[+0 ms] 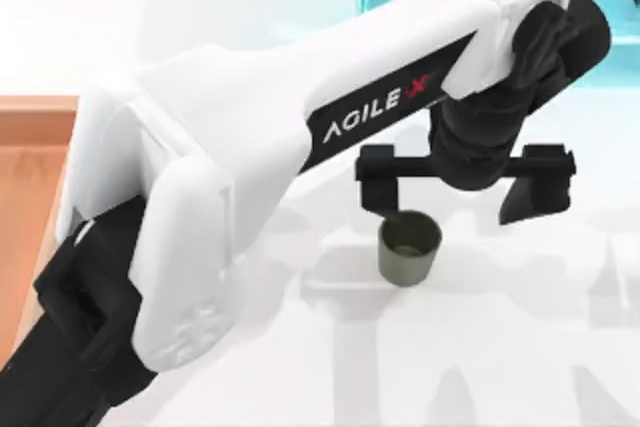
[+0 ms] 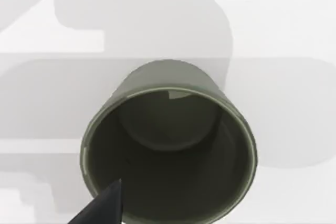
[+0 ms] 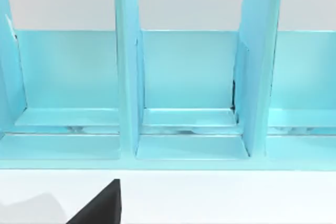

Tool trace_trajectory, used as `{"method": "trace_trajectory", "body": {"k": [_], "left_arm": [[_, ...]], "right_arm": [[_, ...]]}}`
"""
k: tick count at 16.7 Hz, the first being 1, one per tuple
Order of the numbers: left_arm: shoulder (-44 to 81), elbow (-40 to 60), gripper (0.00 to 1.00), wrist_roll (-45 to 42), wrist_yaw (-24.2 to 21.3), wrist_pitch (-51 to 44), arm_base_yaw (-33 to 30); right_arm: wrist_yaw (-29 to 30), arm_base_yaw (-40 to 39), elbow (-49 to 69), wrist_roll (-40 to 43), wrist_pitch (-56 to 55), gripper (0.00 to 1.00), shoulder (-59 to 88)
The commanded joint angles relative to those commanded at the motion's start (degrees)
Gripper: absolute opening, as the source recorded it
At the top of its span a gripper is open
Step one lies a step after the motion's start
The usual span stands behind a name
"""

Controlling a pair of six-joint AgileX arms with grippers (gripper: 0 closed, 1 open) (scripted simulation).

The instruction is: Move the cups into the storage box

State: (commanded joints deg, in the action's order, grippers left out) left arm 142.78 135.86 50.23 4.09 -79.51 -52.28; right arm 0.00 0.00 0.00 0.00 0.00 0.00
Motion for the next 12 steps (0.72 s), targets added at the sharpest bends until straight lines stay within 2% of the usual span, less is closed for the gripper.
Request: {"method": "trace_trajectory", "body": {"k": [5, 10, 12], "left_arm": [[-0.71, -12.52, 1.00, -0.35, -0.01, 11.83, 0.35], [-0.74, -13.51, 1.00, -0.37, -0.01, 12.80, 0.37], [-0.74, -13.51, 0.85, -0.37, -0.01, 12.80, 0.37]], "right_arm": [[0.00, 0.00, 0.00, 0.00, 0.00, 1.00, 0.00], [0.00, 0.00, 0.00, 0.00, 0.00, 1.00, 0.00], [0.00, 0.00, 0.00, 0.00, 0.00, 1.00, 0.00]]}}
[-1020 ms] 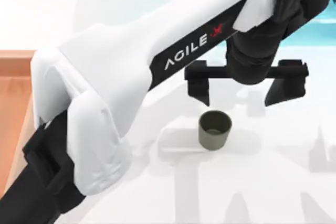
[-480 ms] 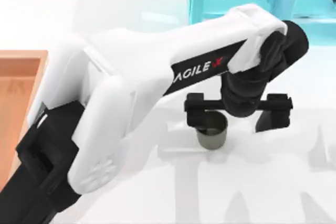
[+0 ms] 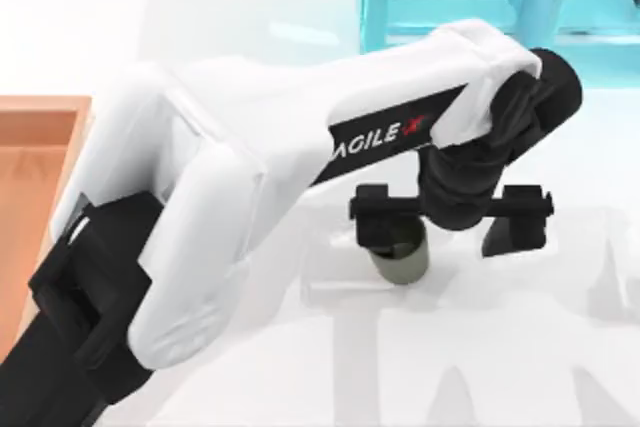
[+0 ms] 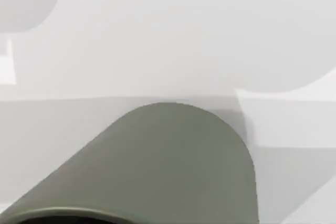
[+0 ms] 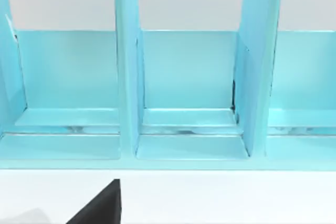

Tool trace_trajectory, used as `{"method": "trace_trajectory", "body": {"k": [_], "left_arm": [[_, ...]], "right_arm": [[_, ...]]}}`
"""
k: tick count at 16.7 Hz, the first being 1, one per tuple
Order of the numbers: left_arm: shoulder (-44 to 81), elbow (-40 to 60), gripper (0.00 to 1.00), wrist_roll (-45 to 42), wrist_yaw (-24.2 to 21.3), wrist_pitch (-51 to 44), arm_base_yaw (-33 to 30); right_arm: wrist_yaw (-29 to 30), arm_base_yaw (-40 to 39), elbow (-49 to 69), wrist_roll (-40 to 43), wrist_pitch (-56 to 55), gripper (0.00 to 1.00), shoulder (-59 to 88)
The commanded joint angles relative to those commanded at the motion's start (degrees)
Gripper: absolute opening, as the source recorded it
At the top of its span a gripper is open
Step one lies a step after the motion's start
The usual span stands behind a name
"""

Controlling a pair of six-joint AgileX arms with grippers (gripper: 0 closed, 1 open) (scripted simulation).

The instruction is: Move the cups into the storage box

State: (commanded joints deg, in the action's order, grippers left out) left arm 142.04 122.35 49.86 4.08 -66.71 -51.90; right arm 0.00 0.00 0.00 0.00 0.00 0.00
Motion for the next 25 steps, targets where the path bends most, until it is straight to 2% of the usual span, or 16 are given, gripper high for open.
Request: {"method": "trace_trajectory", "body": {"k": [11, 21, 25], "left_arm": [[0.00, 0.00, 0.02, 0.00, 0.00, 0.00, 0.00], [-0.14, -0.11, 0.00, -0.15, 0.01, -0.08, -0.13], [-6.25, -4.18, 0.00, -2.75, -0.15, -2.07, 2.39]], "right_arm": [[0.00, 0.00, 0.00, 0.00, 0.00, 1.00, 0.00], [0.00, 0.00, 0.00, 0.00, 0.00, 1.00, 0.00], [0.00, 0.00, 0.00, 0.00, 0.00, 1.00, 0.00]]}}
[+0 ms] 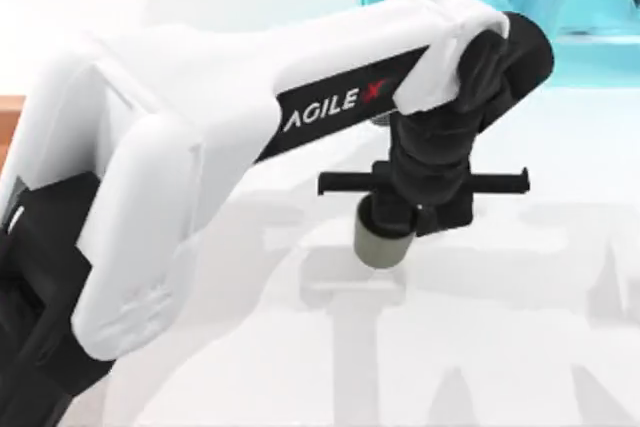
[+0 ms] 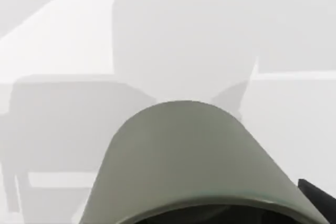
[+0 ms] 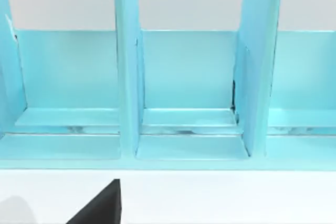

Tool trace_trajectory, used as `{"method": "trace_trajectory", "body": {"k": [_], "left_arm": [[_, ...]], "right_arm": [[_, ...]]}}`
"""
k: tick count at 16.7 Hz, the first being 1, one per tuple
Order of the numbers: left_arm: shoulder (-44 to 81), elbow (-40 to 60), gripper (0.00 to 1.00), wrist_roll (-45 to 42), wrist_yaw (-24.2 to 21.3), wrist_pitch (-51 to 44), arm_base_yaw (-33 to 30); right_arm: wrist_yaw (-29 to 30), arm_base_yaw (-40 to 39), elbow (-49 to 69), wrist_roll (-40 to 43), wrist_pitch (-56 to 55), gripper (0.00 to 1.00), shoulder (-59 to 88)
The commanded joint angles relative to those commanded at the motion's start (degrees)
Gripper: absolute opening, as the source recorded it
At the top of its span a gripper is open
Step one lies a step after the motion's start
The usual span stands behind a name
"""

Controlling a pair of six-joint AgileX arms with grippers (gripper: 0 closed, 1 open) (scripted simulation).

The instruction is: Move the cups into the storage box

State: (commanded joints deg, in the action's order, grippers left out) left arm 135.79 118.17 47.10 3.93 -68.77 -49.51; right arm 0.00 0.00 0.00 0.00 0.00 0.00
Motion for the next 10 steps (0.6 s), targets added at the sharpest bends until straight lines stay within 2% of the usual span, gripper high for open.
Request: {"method": "trace_trajectory", "body": {"k": [6, 10], "left_arm": [[-13.12, -7.61, 0.00, -4.79, -0.16, -4.25, 5.09], [-15.21, -9.36, 0.00, -5.89, -0.21, -5.26, 6.23]], "right_arm": [[0.00, 0.00, 0.00, 0.00, 0.00, 1.00, 0.00], [0.00, 0.00, 0.00, 0.00, 0.00, 1.00, 0.00]]}}
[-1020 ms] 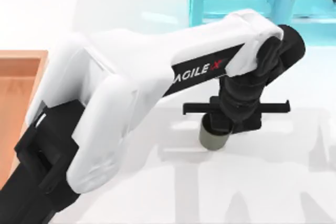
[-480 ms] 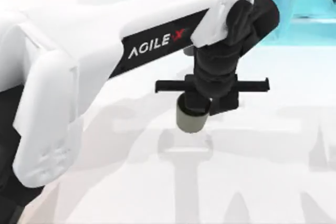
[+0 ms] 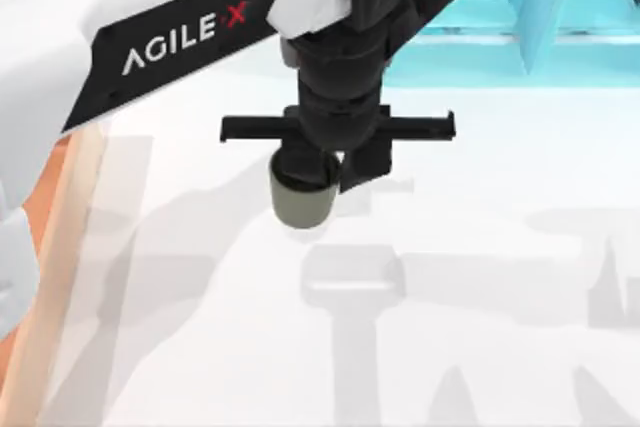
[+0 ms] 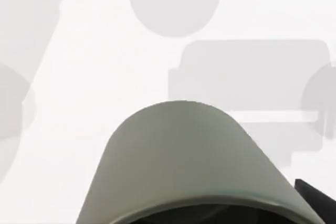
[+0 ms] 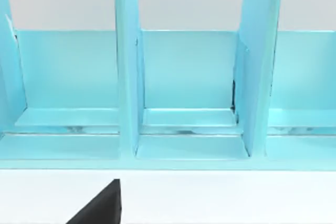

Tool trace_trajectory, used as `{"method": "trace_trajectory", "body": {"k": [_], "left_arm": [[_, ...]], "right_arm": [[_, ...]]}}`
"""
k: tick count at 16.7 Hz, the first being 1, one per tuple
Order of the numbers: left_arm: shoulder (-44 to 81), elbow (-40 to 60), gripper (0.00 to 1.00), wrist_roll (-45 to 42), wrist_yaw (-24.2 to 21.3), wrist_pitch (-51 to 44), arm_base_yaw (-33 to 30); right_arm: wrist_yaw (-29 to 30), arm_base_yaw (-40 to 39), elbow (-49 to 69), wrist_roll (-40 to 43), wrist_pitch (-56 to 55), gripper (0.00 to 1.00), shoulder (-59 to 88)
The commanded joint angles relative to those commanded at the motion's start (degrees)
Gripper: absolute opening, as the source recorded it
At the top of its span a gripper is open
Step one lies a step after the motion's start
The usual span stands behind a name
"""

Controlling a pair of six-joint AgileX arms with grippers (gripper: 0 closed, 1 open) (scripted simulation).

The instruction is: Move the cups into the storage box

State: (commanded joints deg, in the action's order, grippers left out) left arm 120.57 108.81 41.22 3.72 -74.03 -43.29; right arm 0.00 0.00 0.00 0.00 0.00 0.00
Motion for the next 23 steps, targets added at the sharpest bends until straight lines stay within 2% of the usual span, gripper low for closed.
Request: {"method": "trace_trajectory", "body": {"k": [4, 7, 10, 15, 17, 20, 23], "left_arm": [[-0.10, -0.03, 0.00, -0.78, -0.02, -0.02, 0.41], [-2.26, -2.07, 0.00, -6.20, -0.86, -0.66, 5.90], [-6.29, -5.66, 0.00, -16.46, -2.46, -1.39, 16.62], [-15.14, -13.33, 0.00, -39.08, -5.93, -2.35, 40.09], [-18.37, -16.40, 0.00, -46.63, -6.99, -2.72, 47.71], [-21.89, -19.89, 0.00, -53.54, -7.86, -3.08, 54.61], [-22.81, -20.84, 0.00, -55.10, -8.04, -3.14, 56.15]], "right_arm": [[0.00, 0.00, 0.00, 0.00, 0.00, 1.00, 0.00], [0.00, 0.00, 0.00, 0.00, 0.00, 1.00, 0.00], [0.00, 0.00, 0.00, 0.00, 0.00, 1.00, 0.00], [0.00, 0.00, 0.00, 0.00, 0.00, 1.00, 0.00], [0.00, 0.00, 0.00, 0.00, 0.00, 1.00, 0.00], [0.00, 0.00, 0.00, 0.00, 0.00, 1.00, 0.00], [0.00, 0.00, 0.00, 0.00, 0.00, 1.00, 0.00]]}}
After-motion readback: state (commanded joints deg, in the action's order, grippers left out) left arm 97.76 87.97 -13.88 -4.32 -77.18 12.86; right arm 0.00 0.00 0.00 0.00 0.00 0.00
